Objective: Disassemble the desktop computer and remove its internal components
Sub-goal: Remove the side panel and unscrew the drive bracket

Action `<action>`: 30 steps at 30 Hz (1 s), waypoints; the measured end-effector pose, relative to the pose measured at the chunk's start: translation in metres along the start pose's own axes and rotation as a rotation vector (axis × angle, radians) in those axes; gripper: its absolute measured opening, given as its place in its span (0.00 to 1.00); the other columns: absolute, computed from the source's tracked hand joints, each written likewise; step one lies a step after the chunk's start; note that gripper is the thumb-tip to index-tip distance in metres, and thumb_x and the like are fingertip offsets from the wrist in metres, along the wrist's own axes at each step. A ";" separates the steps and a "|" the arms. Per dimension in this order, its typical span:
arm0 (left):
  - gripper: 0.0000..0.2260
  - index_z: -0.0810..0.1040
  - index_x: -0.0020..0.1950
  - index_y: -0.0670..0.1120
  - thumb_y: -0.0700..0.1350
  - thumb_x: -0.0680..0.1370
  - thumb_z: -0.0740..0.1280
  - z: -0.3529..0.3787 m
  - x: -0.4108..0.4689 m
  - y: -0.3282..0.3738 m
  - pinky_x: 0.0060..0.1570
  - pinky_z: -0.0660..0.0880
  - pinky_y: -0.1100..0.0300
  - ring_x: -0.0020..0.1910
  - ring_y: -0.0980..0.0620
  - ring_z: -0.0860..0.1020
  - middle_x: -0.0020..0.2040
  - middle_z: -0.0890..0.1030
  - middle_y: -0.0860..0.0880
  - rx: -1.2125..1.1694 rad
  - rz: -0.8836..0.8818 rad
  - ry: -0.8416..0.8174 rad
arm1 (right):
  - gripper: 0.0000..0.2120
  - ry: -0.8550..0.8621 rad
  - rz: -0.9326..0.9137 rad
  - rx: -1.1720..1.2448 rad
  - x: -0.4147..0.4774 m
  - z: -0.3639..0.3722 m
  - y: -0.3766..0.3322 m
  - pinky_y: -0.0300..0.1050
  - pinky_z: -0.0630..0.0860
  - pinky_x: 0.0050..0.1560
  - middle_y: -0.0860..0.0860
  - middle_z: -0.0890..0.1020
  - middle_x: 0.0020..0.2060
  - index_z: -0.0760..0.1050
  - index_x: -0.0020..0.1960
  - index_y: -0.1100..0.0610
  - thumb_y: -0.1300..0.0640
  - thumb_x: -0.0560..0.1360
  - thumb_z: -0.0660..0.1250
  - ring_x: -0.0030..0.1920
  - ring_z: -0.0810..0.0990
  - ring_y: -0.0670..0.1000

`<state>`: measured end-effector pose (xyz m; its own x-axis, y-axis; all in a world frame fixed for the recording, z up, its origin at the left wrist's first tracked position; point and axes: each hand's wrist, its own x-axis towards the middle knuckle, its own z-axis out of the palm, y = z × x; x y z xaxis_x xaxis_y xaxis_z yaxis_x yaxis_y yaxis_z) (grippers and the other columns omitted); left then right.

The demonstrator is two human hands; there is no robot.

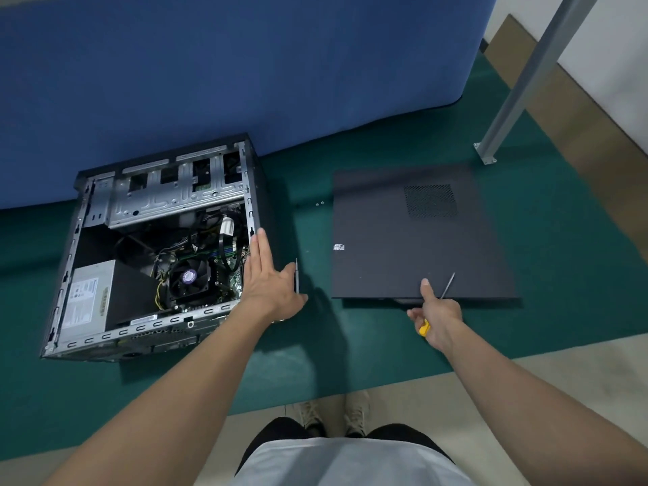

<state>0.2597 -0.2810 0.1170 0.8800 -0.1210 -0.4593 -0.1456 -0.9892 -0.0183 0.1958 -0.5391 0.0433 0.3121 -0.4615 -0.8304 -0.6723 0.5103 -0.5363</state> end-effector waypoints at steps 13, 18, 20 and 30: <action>0.32 0.58 0.77 0.51 0.60 0.77 0.63 0.001 -0.004 -0.011 0.74 0.39 0.48 0.70 0.42 0.23 0.70 0.21 0.39 -0.118 0.084 0.008 | 0.04 0.021 -0.073 -0.339 0.000 0.016 0.011 0.38 0.64 0.20 0.57 0.78 0.34 0.75 0.48 0.64 0.63 0.77 0.64 0.25 0.74 0.50; 0.30 0.48 0.80 0.47 0.57 0.82 0.54 0.007 -0.017 -0.026 0.72 0.37 0.54 0.73 0.49 0.25 0.74 0.25 0.43 -0.147 0.166 0.085 | 0.06 -0.242 -0.278 -0.466 -0.049 0.051 0.013 0.43 0.68 0.29 0.58 0.76 0.33 0.72 0.43 0.64 0.70 0.74 0.57 0.30 0.72 0.51; 0.28 0.47 0.80 0.46 0.56 0.83 0.51 0.010 -0.023 -0.038 0.72 0.36 0.58 0.75 0.53 0.31 0.77 0.31 0.47 -0.183 0.210 0.168 | 0.08 -0.361 -0.379 -0.529 -0.072 0.070 0.013 0.44 0.71 0.34 0.57 0.78 0.39 0.69 0.50 0.60 0.70 0.75 0.55 0.35 0.74 0.51; 0.34 0.39 0.79 0.52 0.68 0.78 0.35 0.030 -0.041 -0.119 0.74 0.37 0.60 0.76 0.60 0.39 0.76 0.38 0.58 -0.173 0.227 0.291 | 0.09 -0.382 -0.848 -0.701 -0.152 0.156 -0.001 0.46 0.78 0.50 0.44 0.82 0.43 0.75 0.53 0.51 0.55 0.74 0.71 0.44 0.82 0.46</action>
<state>0.2272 -0.1558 0.1119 0.9291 -0.3316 -0.1638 -0.2943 -0.9311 0.2156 0.2542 -0.3561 0.1464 0.9414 -0.1525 -0.3008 -0.3372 -0.4251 -0.8400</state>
